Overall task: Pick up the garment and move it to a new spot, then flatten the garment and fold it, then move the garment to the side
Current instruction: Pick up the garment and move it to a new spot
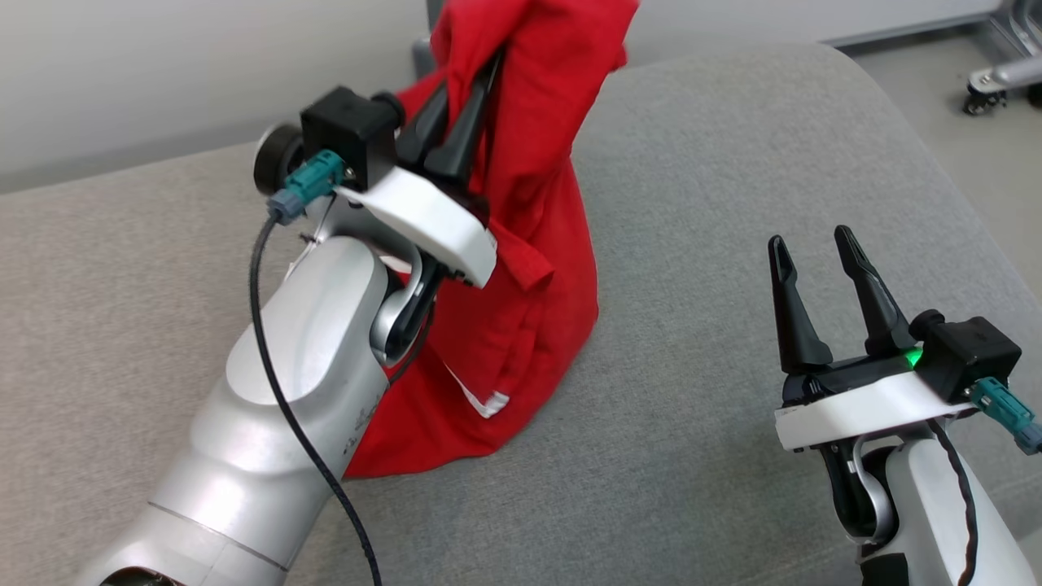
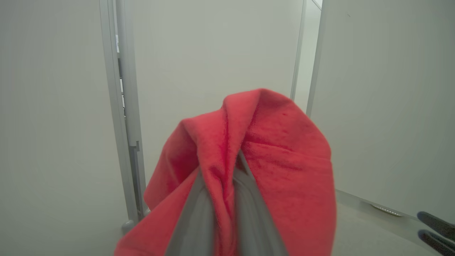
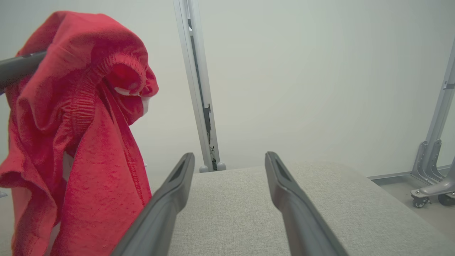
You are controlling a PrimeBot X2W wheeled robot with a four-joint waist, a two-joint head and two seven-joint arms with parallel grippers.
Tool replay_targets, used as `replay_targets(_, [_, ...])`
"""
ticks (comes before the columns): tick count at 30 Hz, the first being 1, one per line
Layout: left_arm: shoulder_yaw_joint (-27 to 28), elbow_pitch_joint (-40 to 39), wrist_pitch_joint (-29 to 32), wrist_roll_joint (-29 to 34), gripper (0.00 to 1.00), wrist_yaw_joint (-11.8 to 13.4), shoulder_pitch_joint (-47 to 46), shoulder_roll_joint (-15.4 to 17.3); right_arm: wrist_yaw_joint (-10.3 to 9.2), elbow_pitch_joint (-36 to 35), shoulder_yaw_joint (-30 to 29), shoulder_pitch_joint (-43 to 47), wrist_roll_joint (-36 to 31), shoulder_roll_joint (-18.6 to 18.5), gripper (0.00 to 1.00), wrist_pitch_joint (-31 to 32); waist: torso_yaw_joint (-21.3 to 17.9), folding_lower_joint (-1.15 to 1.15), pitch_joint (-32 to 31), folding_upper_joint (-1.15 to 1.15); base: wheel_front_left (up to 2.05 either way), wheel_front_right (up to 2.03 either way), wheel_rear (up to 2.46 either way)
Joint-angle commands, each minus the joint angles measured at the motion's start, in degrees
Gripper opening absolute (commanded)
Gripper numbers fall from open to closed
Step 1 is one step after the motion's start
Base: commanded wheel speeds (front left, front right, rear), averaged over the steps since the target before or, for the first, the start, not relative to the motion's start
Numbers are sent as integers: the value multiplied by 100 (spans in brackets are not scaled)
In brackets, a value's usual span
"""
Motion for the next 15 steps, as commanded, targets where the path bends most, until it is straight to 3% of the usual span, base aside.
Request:
replay_targets(1, [-46, 297, -72, 41, 0, 41, 31, -1, 2, -16, 29, -93, 57, 3, 100, -4, -171, 0, 167, 0, 0, 0, 0])
replay_targets(6, [-182, 797, -104, -84, 0, -10, 56, -58, 2, -1, 89, -125, 69, 12, 100, -4, -258, 0, 287, 0, 0, 0, 0])
replay_targets(9, [-481, 867, -108, -202, 50, -29, 149, -64, 3, 24, 141, -161, 68, 11, 100, -4, -287, 0, 345, 0, 0, 0, 0])
replay_targets(10, [-607, 886, -108, -225, 88, -46, 172, -56, 2, 36, 156, -177, 77, 13, 100, -4, -289, 0, 363, 0, 0, 0, 0])
replay_targets(11, [-722, 906, -109, -280, 100, -68, 178, -51, 2, 48, 174, -195, 78, 15, 100, -4, -289, 0, 379, 0, 0, 0, 0])
replay_targets(15, [-1035, 1041, -111, -370, 100, -5, 211, -54, 2, 90, 234, -225, 103, 17, 100, -4, -258, 0, 412, 0, 0, 0, 0])
